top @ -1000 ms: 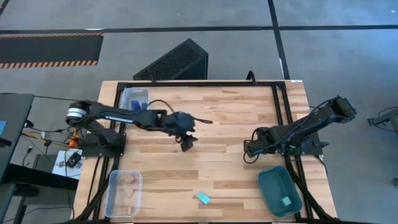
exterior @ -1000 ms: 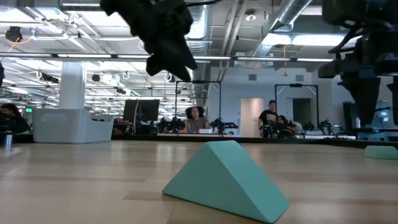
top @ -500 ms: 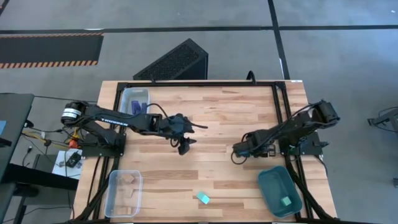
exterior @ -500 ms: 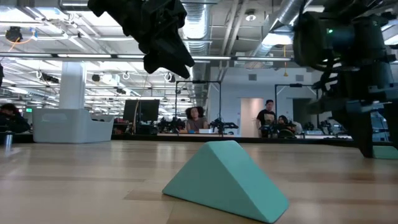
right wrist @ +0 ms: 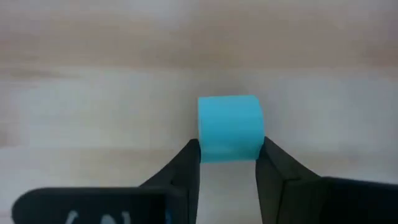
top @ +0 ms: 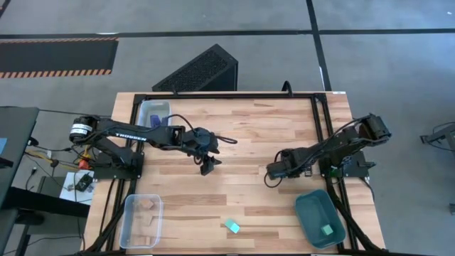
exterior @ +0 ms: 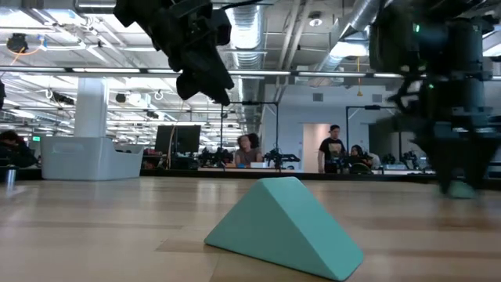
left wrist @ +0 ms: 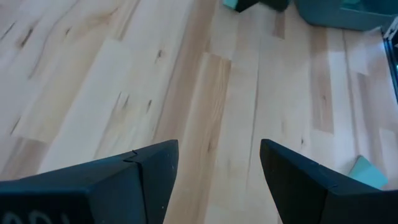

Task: Sort & place blocks by color
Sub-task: Put the top blue block into the green bin

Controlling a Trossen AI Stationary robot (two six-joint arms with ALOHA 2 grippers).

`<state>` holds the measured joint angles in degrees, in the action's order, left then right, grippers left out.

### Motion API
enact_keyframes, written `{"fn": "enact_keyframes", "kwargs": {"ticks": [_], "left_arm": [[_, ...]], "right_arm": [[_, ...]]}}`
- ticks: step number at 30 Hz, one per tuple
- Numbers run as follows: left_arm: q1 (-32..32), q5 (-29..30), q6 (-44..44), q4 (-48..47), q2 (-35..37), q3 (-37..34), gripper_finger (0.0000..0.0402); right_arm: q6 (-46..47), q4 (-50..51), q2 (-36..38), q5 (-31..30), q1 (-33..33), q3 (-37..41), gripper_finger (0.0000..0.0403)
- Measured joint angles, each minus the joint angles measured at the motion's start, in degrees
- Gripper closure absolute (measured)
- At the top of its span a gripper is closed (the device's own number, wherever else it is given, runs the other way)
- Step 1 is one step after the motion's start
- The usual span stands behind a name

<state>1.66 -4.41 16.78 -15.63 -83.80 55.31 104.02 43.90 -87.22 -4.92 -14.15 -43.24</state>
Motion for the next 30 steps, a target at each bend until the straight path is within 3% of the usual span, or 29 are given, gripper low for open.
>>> {"fn": "enact_keyframes", "kwargs": {"ticks": [5,9,15,20,30], "left_arm": [[1.23,-3.05,0.34,-0.13,0.16,0.0,0.019],[1.7,-8.02,-0.25,6.32,-1.25,0.04,0.019],[3.33,-22.65,12.22,22.11,-7.91,0.04,0.019],[3.99,-25.68,22.71,27.77,-12.14,0.04,0.019],[3.84,-31.62,30.22,35.58,-13.54,0.04,0.019]], "right_arm": [[-11.04,-4.15,2.95,-11.76,-3.94,-4.56,0.0282],[-26.99,-8.66,2.4,-17.06,-6.45,-11.21,0.0259],[-50.0,-6.65,-4.31,-18.48,-7.7,-24.4,0.0266],[-56.36,0.91,-10.52,-19.99,-7.52,-34.96,0.0265],[-68.21,8.19,-20.77,-21.34,-7.3,-51.43,0.0265]]}}
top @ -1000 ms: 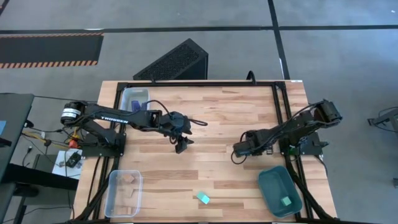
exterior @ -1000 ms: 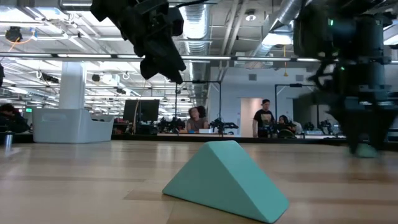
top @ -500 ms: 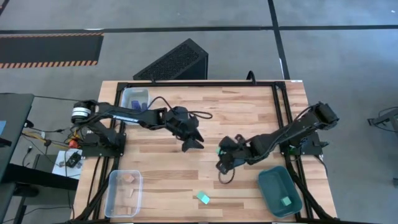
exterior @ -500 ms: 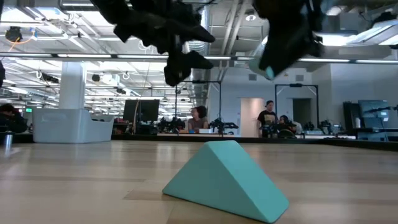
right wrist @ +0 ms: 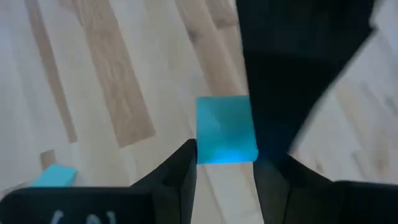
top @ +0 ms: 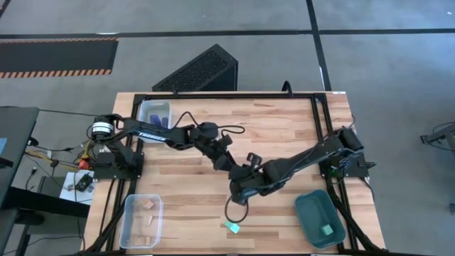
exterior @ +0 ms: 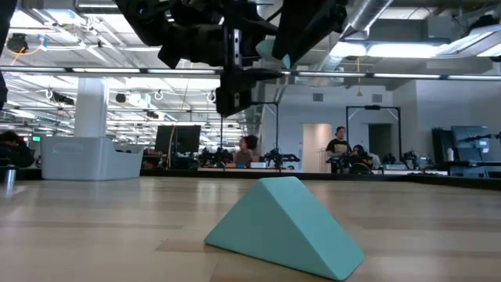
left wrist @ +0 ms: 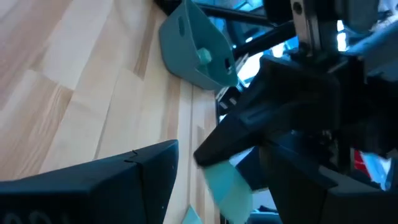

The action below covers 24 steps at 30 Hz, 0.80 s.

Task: Sort & place blocks by color
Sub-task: Put the top blue block into the green bin

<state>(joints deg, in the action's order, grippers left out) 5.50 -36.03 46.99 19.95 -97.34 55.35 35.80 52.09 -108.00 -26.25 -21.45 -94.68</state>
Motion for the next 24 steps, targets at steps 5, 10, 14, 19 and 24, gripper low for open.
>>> {"fn": "enact_keyframes", "kwargs": {"ticks": [5,10,14,19,24], "left_arm": [[-0.05,-1.25,1.7,0.71,-0.24,0.01,0.0209],[-0.01,-1.23,6.21,0.87,-0.18,0.11,0.0253],[0.17,0.51,11.91,0.42,-0.33,0.09,0.0265],[0.33,2.66,15.64,0.41,-0.35,0.09,0.0255],[0.35,3.48,12.81,0.7,-0.35,0.09,0.0252]], "right_arm": [[-0.23,2.24,-1.29,-1.44,0.47,-2.52,0.0264],[-0.16,3.61,-0.9,-4.97,0.49,-2.55,0.0264],[-0.5,4.74,-0.84,-8.42,0.67,-2.64,0.0262],[-0.54,5.79,-0.97,-11.03,0.72,-2.66,0.0264],[-0.51,5.72,-0.8,-11.62,0.63,-2.66,0.0263]]}}
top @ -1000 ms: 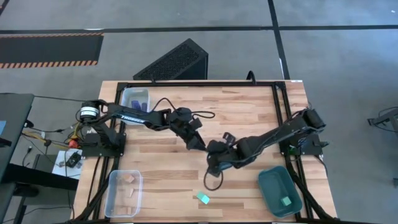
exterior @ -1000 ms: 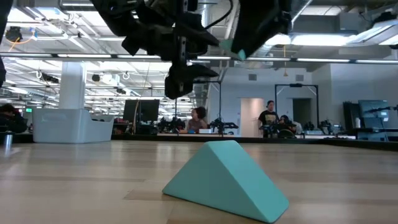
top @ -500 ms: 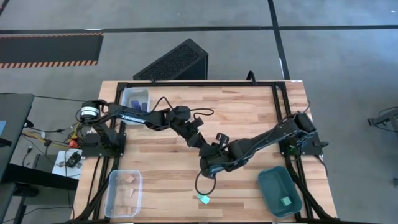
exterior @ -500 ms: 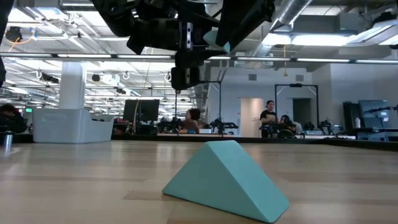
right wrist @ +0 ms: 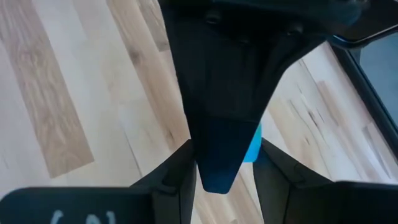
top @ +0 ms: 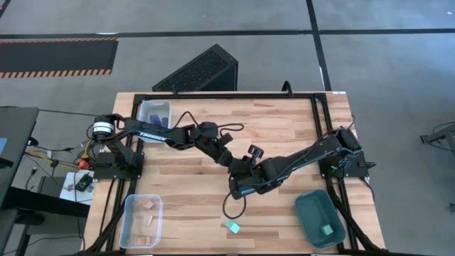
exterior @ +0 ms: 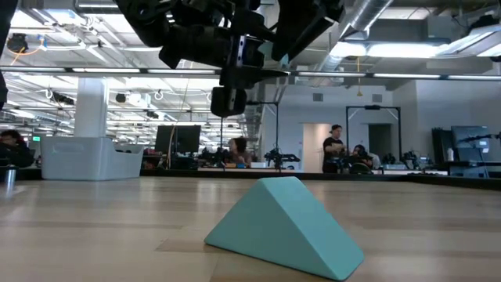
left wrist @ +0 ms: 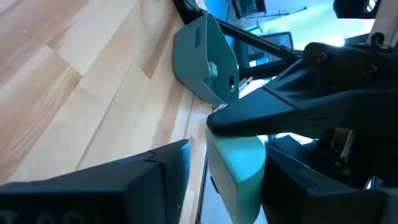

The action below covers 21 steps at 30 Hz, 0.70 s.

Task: Sort & place blocks by color
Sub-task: Put the top blue block into the green bin

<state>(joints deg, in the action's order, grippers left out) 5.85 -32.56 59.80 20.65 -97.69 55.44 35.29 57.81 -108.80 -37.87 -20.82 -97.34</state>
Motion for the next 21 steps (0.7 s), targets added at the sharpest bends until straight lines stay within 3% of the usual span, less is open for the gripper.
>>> {"fn": "enact_keyframes", "kwargs": {"ticks": [3,8,13,17,21], "left_arm": [[0.15,0.15,-0.98,0.16,0.02,0.0,0.0282],[0.39,1.77,-2.78,0.34,0.13,0.02,0.0365],[0.43,3.74,-6.33,3.87,0.12,-0.03,0.0364],[0.63,6.65,-7.97,3.95,-0.04,-0.11,0.0352],[0.18,6.66,-11.81,4.61,-0.04,0.86,0.0357]], "right_arm": [[0.02,0.23,0.0,0.08,0.02,0.0,0.0264],[0.22,0.62,0.0,0.09,-0.04,0.02,0.0254],[8.41,4.13,1.55,0.18,-0.15,-1.31,0.0216],[14.17,12.61,4.32,0.13,-0.91,-4.52,0.0186],[17.43,16.05,9.51,-3.58,-2.56,-5.05,0.0174]]}}
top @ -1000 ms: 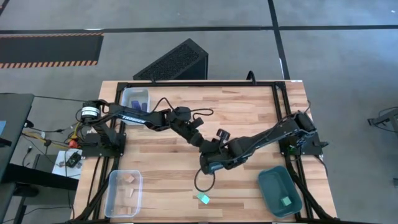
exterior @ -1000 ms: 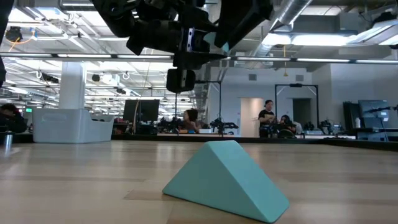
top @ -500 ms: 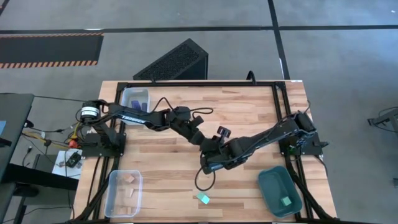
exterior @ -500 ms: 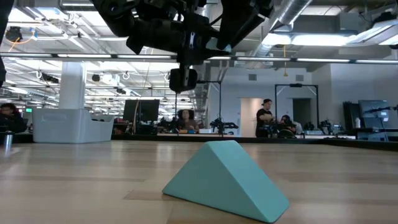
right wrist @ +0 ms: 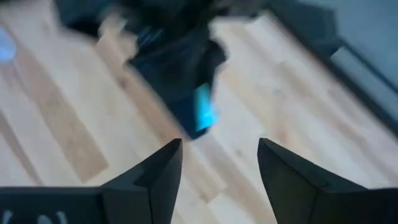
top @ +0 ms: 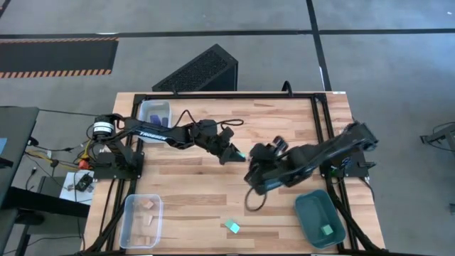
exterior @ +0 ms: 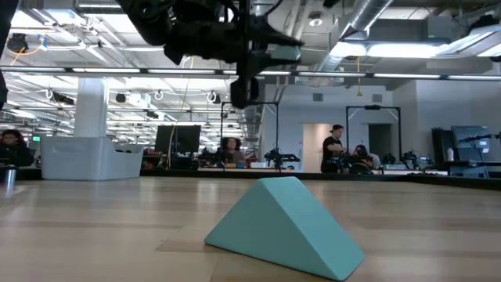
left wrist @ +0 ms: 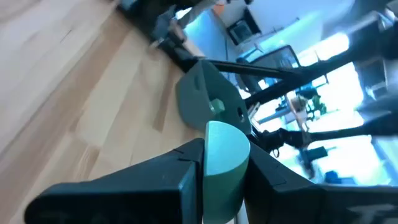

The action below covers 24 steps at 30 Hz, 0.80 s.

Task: Sort & place blocks by color
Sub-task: Put the top blue block into the green bin

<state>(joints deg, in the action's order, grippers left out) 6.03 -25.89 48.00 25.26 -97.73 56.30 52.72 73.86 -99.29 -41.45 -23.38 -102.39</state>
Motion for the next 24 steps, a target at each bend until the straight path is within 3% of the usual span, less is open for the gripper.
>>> {"fn": "enact_keyframes", "kwargs": {"ticks": [5,10,20,24], "left_arm": [[-2.28,4.38,-8.28,0.16,0.0,3.83,0.0359],[-3.92,7.12,-13.64,0.46,-2.38,11.16,0.0352],[-7.13,6.69,-18.55,1.48,-19.36,32.26,0.0353],[-7.65,3.34,-18.52,2.59,-27.25,40.36,0.0353]], "right_arm": [[3.93,2.25,6.88,-6.43,-0.37,-0.09,0.018],[5.73,5.67,11.66,-7.08,2.7,-0.04,0.0192],[-0.77,3.79,17.8,-7.0,9.1,0.0,0.0211],[-0.66,6.53,19.5,-6.58,10.91,0.04,0.0219]]}}
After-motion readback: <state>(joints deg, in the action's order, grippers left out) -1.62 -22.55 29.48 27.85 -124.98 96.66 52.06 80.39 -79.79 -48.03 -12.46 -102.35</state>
